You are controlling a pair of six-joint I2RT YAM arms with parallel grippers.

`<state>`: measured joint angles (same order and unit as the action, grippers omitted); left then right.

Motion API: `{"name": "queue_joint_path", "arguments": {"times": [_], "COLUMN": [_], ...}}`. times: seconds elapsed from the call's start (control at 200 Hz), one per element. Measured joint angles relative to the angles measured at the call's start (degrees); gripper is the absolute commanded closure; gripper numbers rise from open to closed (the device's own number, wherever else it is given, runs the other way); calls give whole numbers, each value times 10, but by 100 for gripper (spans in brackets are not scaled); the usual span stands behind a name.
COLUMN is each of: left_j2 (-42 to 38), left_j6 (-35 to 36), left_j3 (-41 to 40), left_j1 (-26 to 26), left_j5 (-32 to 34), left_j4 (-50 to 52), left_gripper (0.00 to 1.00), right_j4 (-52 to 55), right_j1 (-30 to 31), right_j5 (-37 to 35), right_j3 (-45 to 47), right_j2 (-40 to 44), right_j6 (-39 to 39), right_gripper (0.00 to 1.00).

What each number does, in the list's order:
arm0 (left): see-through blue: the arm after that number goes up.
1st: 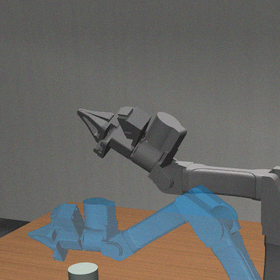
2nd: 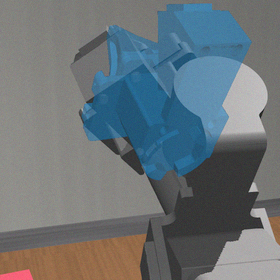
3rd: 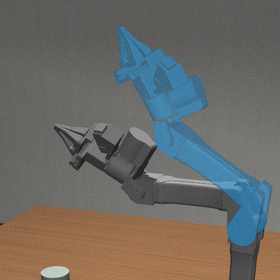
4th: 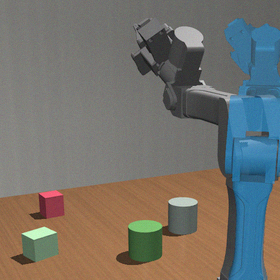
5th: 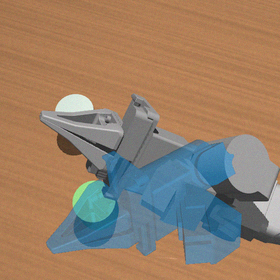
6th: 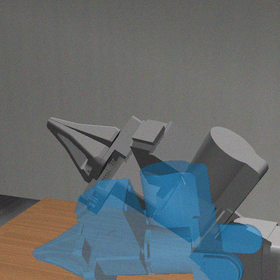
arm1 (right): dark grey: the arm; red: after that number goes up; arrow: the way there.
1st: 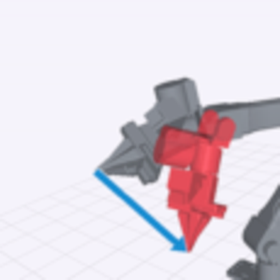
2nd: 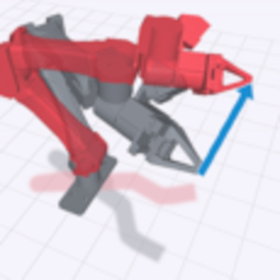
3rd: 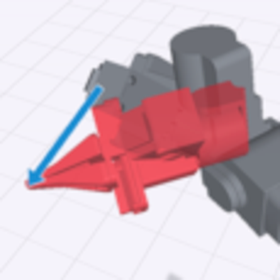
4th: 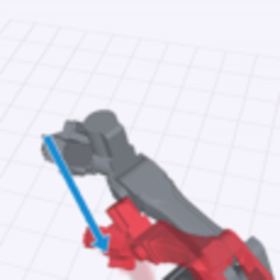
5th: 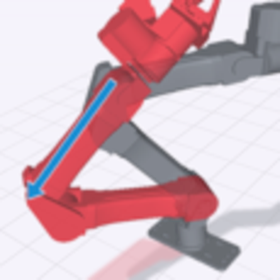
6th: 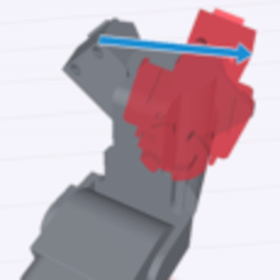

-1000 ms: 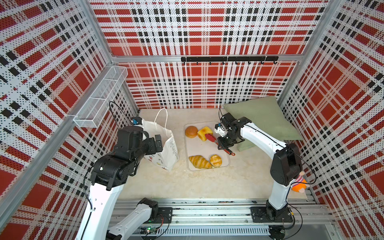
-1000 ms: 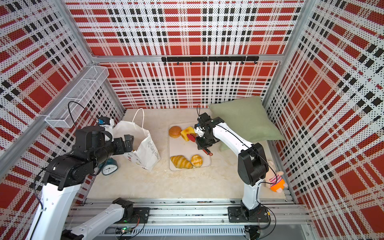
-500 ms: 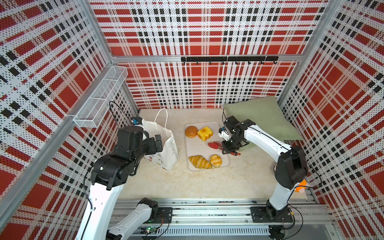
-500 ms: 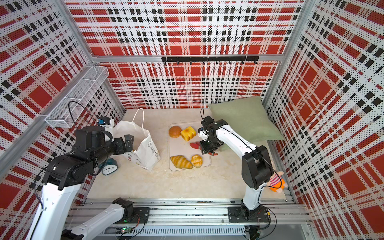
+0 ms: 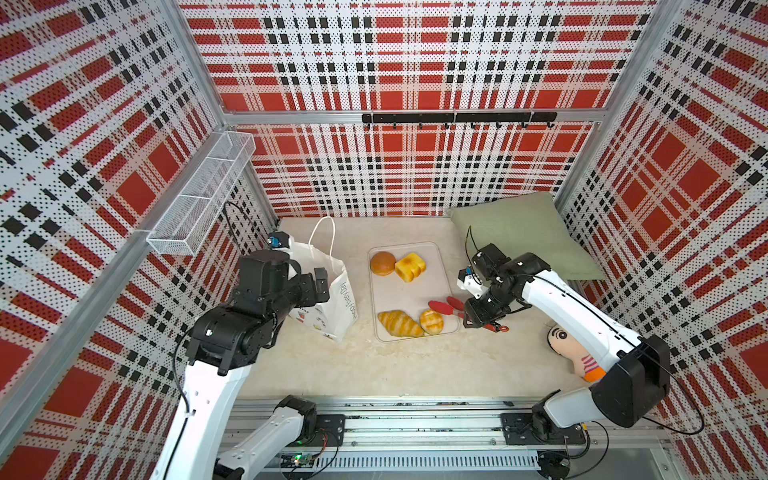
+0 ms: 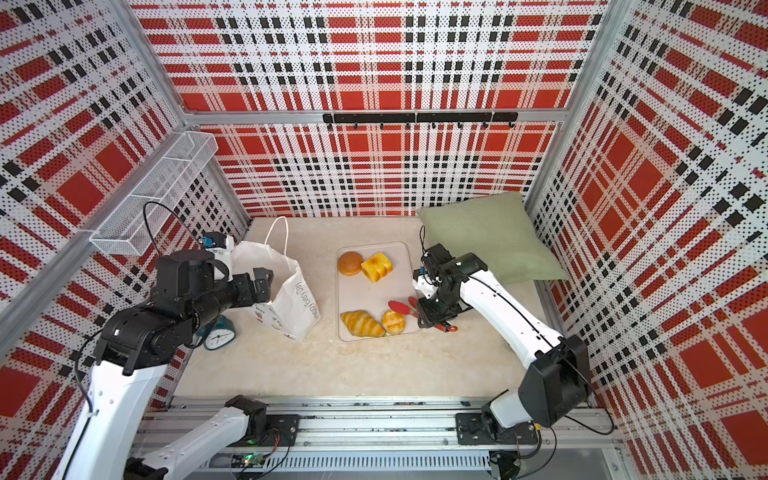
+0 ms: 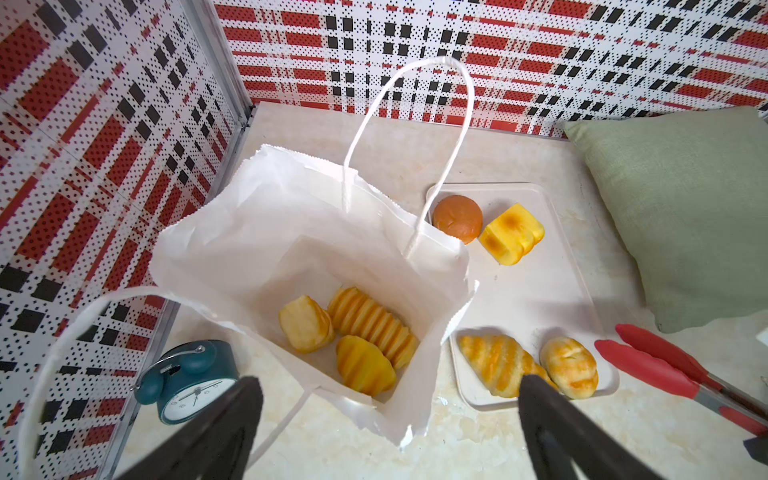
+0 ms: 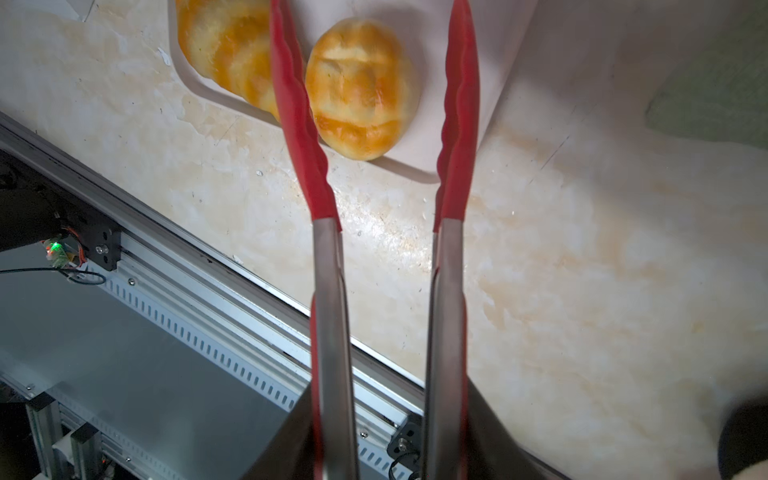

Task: Pack bread into a paper bag
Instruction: Pick up the fake bread from the plate.

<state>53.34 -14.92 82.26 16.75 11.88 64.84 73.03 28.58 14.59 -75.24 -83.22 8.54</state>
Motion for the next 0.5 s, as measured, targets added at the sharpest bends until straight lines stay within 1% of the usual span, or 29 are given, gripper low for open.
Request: {"name": "queue_joint_path", "arguments": {"times": [0.215,0.501], "left_j2": [0,-2], "left_j6": [0,0], "left_j3": [0,-13], "left_j1": [1,2], "left_j5": [-10,-16], "left_j4": [-13,-23], "left_gripper": [1,1], "right_j4": [9,8], "right_j1": [2,32], "right_j5": [9,14], "right_j3": [33,38], "right_j2": [14,-3], "right_j6": [10,21], "right_gripper": [53,52]}}
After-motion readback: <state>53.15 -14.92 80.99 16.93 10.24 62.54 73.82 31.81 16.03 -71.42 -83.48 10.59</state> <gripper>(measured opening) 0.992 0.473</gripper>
